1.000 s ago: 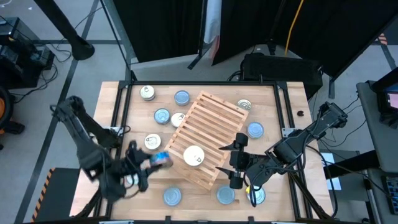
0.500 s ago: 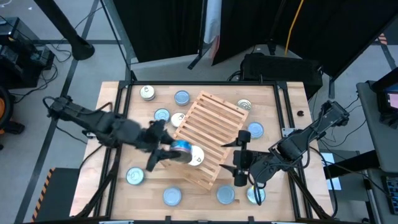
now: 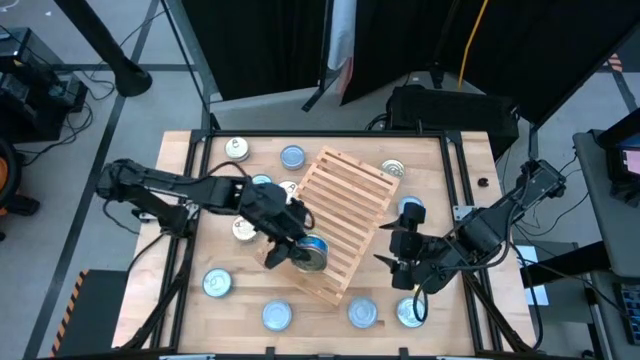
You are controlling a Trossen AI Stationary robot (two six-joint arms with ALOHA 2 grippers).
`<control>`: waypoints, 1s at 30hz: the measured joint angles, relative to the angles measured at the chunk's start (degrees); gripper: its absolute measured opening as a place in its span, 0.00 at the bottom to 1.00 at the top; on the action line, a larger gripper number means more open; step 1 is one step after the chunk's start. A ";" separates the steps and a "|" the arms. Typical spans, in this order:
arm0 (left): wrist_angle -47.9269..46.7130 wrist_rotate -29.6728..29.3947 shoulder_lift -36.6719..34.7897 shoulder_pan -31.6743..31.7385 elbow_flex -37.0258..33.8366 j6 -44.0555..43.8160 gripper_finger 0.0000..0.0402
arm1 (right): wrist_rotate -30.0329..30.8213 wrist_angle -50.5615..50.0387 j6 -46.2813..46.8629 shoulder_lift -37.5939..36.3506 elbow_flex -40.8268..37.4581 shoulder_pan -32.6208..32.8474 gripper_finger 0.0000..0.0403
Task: Stack canned seafood by type on shelf
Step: Stack the blue-pink tuna can on top of the other blue-pink tuna can on the shelf
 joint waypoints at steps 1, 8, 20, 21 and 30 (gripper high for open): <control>0.01 0.97 0.24 0.58 0.00 0.01 0.49 | 0.00 0.01 0.08 0.00 0.00 0.14 0.78; -0.31 3.32 0.78 3.21 0.00 -0.02 0.49 | 0.12 0.19 0.25 0.00 0.00 0.79 0.78; -1.77 2.93 0.78 5.17 0.02 -1.48 0.64 | 0.14 1.09 1.61 0.00 0.00 0.74 0.78; -1.79 2.84 0.78 5.23 0.02 -1.48 0.66 | 0.15 1.11 1.61 0.00 0.00 0.74 0.78; -3.88 2.40 -0.49 6.56 0.02 -1.37 0.72 | 0.15 1.13 1.63 0.04 0.00 0.74 0.78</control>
